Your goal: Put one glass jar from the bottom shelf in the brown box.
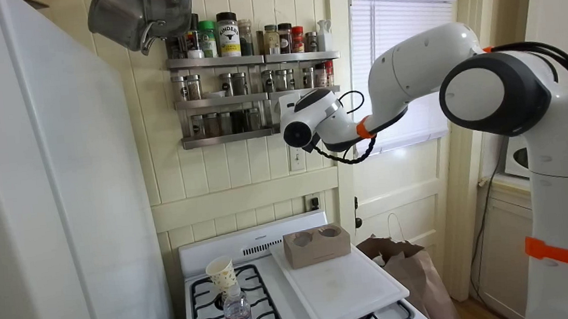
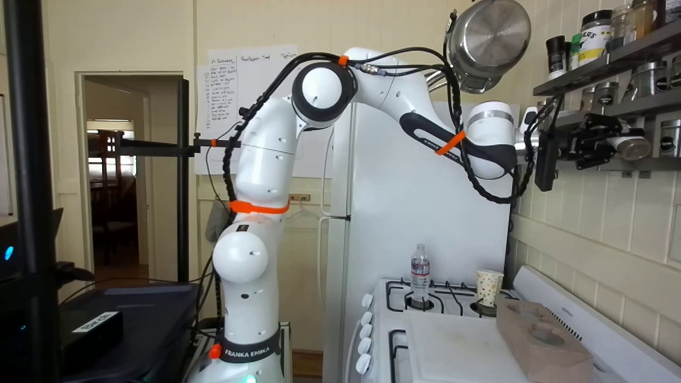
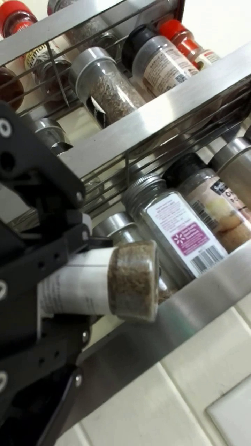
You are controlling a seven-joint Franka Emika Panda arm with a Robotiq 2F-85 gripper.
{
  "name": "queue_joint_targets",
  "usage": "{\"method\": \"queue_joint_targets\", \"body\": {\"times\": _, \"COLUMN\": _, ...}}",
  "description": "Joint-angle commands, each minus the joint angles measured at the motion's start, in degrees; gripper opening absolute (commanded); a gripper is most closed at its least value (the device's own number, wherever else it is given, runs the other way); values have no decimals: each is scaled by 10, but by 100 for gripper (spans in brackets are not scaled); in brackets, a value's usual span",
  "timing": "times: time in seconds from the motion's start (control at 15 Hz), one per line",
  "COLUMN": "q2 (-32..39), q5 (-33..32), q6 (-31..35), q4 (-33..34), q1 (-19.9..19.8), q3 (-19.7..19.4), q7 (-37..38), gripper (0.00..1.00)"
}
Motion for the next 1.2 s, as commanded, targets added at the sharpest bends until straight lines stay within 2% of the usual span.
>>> {"method": "queue_joint_targets", "body": {"times": 0.0, "q2": -23, "q5": 14, "q6": -33, "q4": -51, "q1": 16, "q3": -2, "q7": -4, "gripper": 13}}
{"method": "queue_joint_targets", "body": {"times": 0.4, "q2": -40, "q5": 25, "q6": -104, "q4": -92, "q1": 36, "q3": 7, "q7": 7, "gripper": 13}}
{"method": "queue_joint_targets", "body": {"times": 0.73, "q2": -60, "q5": 60, "q6": -219, "q4": -137, "q1": 61, "q3": 24, "q7": 52, "gripper": 13}}
{"method": "queue_joint_targets", "body": {"times": 1.13, "q2": -111, "q5": 153, "q6": -178, "q4": -217, "q1": 81, "q3": 42, "q7": 164, "gripper": 13}}
